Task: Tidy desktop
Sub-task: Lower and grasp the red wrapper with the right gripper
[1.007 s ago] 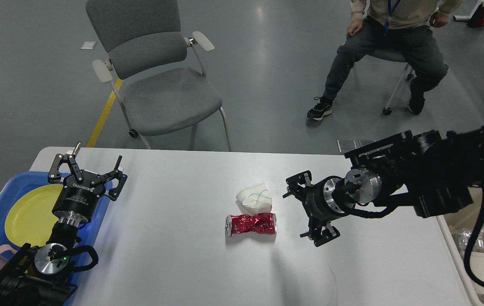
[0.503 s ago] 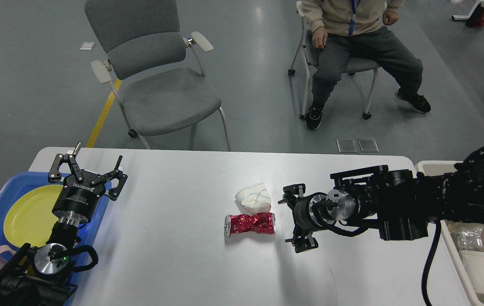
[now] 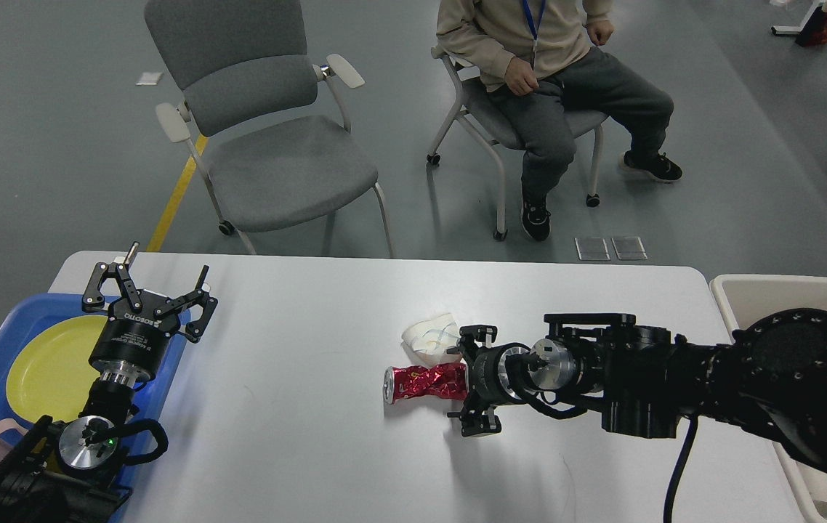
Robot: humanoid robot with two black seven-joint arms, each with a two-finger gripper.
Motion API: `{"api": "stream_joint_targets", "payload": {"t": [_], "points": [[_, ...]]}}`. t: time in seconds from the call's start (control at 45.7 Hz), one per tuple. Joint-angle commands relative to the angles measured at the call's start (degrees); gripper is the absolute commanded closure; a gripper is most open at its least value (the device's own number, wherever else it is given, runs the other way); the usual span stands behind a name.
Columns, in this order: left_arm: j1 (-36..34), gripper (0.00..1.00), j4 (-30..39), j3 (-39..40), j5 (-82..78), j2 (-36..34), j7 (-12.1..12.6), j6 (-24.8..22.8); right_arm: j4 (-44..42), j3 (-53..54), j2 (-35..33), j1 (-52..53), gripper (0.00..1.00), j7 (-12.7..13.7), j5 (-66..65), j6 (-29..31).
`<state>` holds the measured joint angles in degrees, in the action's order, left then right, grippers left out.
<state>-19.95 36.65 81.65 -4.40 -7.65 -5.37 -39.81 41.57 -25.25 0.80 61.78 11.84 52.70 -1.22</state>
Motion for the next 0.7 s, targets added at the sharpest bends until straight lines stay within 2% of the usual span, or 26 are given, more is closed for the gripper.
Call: {"api": "stream_joint_targets", "payload": {"t": [0.0, 0.679], "points": [[0.0, 0.04, 0.0, 0.0, 0.0, 0.0, 0.0, 0.0, -2.37, 1.87, 0.25, -0.52, 0.0, 0.11, -1.46, 1.13], [0.0, 0.04, 0.0, 0.0, 0.0, 0.0, 0.0, 0.0, -7.56, 2.22, 2.1, -4.39, 0.0, 0.28, -7.34, 2.18]]}}
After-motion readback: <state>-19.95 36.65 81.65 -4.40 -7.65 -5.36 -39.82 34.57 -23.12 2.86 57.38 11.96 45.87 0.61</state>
